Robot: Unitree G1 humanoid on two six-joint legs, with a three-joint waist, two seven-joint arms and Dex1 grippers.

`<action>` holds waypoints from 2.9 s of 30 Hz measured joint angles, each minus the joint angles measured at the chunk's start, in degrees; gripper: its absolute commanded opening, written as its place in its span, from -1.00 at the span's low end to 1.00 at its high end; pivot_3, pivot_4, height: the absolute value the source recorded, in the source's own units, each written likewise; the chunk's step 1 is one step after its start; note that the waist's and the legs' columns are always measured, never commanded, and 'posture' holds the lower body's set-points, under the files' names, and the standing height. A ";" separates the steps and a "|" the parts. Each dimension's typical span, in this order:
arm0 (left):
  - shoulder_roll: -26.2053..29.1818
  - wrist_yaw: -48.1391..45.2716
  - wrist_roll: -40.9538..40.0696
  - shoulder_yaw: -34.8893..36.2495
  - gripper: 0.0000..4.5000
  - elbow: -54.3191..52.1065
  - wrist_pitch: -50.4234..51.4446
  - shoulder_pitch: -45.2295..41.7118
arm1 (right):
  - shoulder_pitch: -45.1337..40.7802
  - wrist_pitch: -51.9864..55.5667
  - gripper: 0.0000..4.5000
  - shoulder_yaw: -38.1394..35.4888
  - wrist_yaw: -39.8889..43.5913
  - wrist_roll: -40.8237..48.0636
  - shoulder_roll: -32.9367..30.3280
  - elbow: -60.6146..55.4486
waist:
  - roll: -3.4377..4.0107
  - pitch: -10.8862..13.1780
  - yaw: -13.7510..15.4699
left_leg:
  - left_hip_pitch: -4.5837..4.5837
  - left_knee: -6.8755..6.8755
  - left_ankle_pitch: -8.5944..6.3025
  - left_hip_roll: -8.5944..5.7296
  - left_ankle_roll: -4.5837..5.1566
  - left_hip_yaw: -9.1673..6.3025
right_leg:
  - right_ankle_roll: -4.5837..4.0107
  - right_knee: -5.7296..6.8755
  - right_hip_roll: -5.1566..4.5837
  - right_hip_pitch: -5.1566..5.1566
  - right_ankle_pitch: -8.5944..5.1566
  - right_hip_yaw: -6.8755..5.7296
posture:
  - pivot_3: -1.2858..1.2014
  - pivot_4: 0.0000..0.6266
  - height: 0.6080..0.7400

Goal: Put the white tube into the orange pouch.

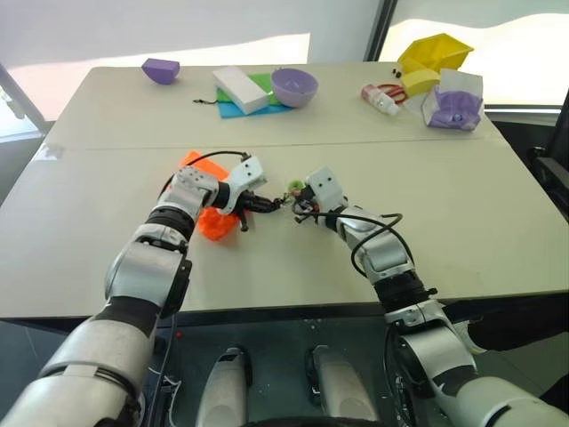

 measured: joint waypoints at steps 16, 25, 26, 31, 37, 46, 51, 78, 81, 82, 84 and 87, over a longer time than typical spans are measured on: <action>0.53 -2.31 -0.13 0.22 -0.19 -0.72 -1.02 0.80 | 0.01 -0.23 -1.00 0.22 0.46 -0.08 -0.07 0.01 | 0.00 0.00 -0.02 | 0.00 0.11 0.00 0.00 0.00 0.00 | 0.00 0.09 0.00 0.00 0.00 0.00 | 0.03 -0.52 1.00; 0.55 0.87 0.01 0.55 -0.19 -0.57 -2.90 0.80 | 0.01 -0.23 -1.00 0.23 0.44 -0.11 -0.05 0.01 | 0.00 0.00 -0.03 | -0.02 0.15 0.00 0.00 0.00 0.00 | 0.01 0.09 0.00 0.00 0.00 0.00 | 0.03 -0.52 1.00; 0.62 1.03 0.05 0.54 -0.19 -0.54 -3.48 0.80 | 0.01 -0.23 -1.00 0.23 0.44 -0.11 -0.05 0.01 | 0.00 0.00 -0.03 | -0.02 0.15 0.00 0.00 0.00 0.00 | 0.01 0.09 0.00 0.00 0.00 0.00 | 0.03 -0.52 1.00; 0.81 1.94 0.88 0.38 -0.19 -0.49 -6.86 0.80 | 0.01 -0.23 -1.00 0.23 0.44 -0.21 -0.08 0.01 | 0.00 0.00 0.01 | -0.03 0.16 0.00 0.00 0.00 0.00 | 0.01 0.09 0.00 0.00 0.00 0.00 | 0.03 -0.52 1.00; -0.73 3.11 2.96 -1.37 -0.19 -0.48 -8.96 1.00 | 0.01 -0.23 -1.00 0.25 0.44 -0.60 0.07 0.01 | 0.00 0.00 0.02 | -0.03 0.19 0.00 0.00 0.00 0.00 | 0.01 0.11 0.00 0.01 0.00 0.00 | 0.03 -0.52 1.00; -1.18 5.79 3.76 -1.79 -0.19 -0.17 -10.23 1.00 | 0.40 0.00 -1.00 0.26 0.31 -0.62 0.25 -0.24 | 0.00 0.00 0.02 | -0.03 0.50 0.00 0.00 0.00 -0.01 | -0.03 0.15 -0.01 0.11 0.01 0.00 | 0.03 -0.52 1.00; -1.25 5.48 3.70 -1.76 -0.92 -0.14 -9.93 1.05 | 0.42 0.04 -1.00 0.32 0.33 -0.62 0.33 -0.24 | 0.00 0.00 0.01 | -0.04 0.55 0.00 0.00 0.00 -0.01 | -0.06 0.15 -0.02 0.12 0.02 0.00 | 0.03 -0.52 1.00; 10.90 -13.38 -0.75 -0.70 -0.92 -15.44 -6.66 8.87 | -4.63 -7.10 -1.00 -5.29 -2.51 -0.57 -6.23 11.83 | 0.02 0.01 -0.18 | -0.06 0.33 -0.01 0.01 0.00 0.00 | -0.03 0.12 -0.03 0.04 0.01 0.00 | 0.03 -0.52 1.00; 15.51 -15.34 -2.20 -0.62 -0.92 -21.73 -6.91 11.57 | -5.73 -8.72 -1.00 -5.22 -2.56 -0.60 -6.73 14.05 | 0.03 0.02 -0.17 | -0.06 0.29 -0.01 0.03 0.00 0.00 | -0.03 0.13 -0.02 0.00 0.01 0.00 | 0.03 -0.52 1.00; 16.60 -16.13 -3.58 -0.30 -0.92 -24.57 -6.38 12.54 | -6.21 -9.59 -1.00 -5.22 -2.84 -0.61 -7.16 15.22 | 0.04 0.03 -0.16 | -0.06 0.28 -0.01 0.03 0.00 0.00 | -0.04 0.12 -0.02 0.00 0.01 0.01 | 0.03 -0.52 1.00; 18.08 -17.07 -6.09 0.48 -0.92 -29.41 -4.65 14.76 | -7.28 -11.15 -1.00 -5.21 -3.32 -0.64 -7.77 17.06 | 0.05 0.03 -0.01 | -0.07 0.29 0.00 0.02 0.00 0.02 | -0.04 0.09 -0.06 0.01 0.00 0.01 | 0.03 -0.52 1.00; 19.60 -17.04 -8.88 1.15 -0.92 -34.02 -1.75 17.71 | -8.26 -13.51 -1.00 -4.70 -3.37 -0.68 -8.04 18.71 | 0.05 0.03 -0.09 | -0.08 0.29 0.00 0.02 0.00 0.04 | -0.04 0.07 -0.07 0.01 0.00 0.01 | 0.03 -0.52 1.00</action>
